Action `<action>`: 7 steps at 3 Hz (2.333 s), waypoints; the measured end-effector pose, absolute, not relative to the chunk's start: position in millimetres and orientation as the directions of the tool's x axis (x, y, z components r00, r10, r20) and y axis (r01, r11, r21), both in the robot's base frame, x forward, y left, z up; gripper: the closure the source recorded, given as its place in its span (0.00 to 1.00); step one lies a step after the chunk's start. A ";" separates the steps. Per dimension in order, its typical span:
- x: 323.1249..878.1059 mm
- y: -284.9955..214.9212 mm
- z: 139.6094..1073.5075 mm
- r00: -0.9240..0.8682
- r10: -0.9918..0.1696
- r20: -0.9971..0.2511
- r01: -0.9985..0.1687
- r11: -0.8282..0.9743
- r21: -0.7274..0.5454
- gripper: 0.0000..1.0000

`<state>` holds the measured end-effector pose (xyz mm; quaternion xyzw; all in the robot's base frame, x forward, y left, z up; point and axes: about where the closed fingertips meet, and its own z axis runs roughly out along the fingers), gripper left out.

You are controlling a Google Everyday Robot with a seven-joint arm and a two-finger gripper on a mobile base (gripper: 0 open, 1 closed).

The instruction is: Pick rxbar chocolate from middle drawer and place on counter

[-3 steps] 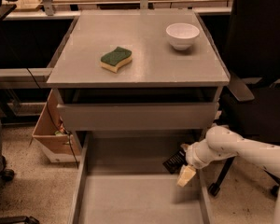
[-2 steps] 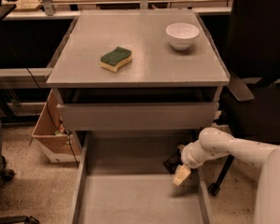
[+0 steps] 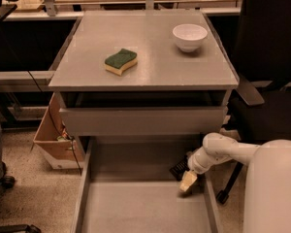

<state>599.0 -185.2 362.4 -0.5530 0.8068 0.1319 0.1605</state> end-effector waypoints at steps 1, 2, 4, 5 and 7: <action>603.8 -189.4 359.1 -0.344 -0.850 -0.399 -0.932 0.362 0.031 0.00; 605.0 -187.1 354.8 -0.359 -0.838 -0.411 -0.925 0.377 0.039 0.00; 603.1 -177.6 351.0 -0.370 -0.823 -0.430 -0.922 0.383 0.060 0.41; 595.3 -170.9 365.3 -0.366 -0.814 -0.451 -0.924 0.376 0.070 0.64; 547.0 -147.4 434.2 -0.311 -0.791 -0.526 -0.943 0.324 0.070 1.00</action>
Offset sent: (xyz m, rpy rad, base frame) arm 0.0102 -0.0024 -0.0085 0.0260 -0.0029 -0.0512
